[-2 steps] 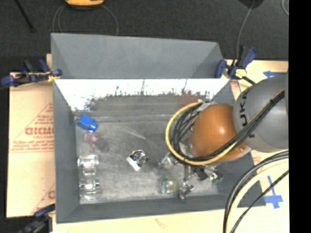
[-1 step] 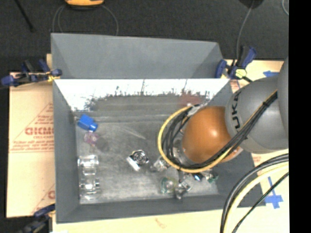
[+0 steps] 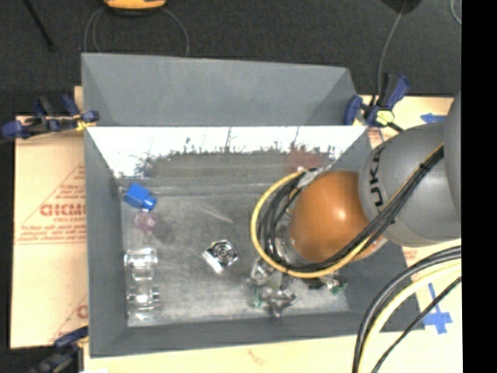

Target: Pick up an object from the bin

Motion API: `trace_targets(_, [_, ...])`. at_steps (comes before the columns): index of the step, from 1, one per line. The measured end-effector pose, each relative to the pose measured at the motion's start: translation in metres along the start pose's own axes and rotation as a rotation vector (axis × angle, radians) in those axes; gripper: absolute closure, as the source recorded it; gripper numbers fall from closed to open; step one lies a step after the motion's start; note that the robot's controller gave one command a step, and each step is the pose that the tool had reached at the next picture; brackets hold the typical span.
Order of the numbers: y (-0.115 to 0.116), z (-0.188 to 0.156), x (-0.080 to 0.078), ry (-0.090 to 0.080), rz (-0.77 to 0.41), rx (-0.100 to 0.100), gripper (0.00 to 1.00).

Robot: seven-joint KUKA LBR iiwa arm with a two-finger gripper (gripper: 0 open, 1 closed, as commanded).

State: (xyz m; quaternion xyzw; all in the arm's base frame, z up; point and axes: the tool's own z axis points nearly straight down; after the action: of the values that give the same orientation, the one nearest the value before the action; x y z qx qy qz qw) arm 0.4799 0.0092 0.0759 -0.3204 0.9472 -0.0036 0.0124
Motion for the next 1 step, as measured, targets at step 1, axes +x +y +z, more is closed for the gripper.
trace_targets(1, [0.0152,-0.121,-0.01,0.012,-0.113,-0.01,1.0])
